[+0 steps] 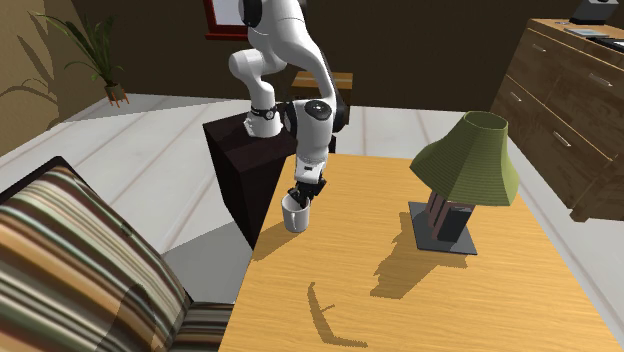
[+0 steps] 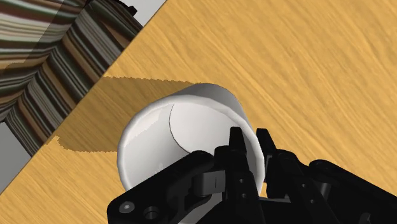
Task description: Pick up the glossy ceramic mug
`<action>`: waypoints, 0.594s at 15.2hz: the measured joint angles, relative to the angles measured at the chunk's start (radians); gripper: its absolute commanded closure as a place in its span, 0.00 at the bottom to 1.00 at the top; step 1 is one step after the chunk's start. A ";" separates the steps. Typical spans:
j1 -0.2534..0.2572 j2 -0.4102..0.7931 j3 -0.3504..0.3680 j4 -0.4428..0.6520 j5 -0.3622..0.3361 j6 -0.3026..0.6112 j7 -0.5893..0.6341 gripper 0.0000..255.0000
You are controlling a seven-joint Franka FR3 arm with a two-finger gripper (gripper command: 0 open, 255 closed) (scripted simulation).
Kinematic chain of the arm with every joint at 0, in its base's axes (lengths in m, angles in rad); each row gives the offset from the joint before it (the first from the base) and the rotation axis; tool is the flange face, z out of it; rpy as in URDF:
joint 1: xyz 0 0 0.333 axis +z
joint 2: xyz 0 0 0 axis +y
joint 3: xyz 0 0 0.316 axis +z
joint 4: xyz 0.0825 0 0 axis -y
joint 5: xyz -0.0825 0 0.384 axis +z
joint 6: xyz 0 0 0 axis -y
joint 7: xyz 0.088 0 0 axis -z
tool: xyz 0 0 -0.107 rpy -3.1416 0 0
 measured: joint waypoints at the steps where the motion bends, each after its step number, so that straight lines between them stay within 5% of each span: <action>1: 0.000 0.000 0.000 0.000 0.000 0.000 0.000 1.00; 9: 0.003 -0.045 -0.006 0.001 -0.007 -0.045 -0.001 1.00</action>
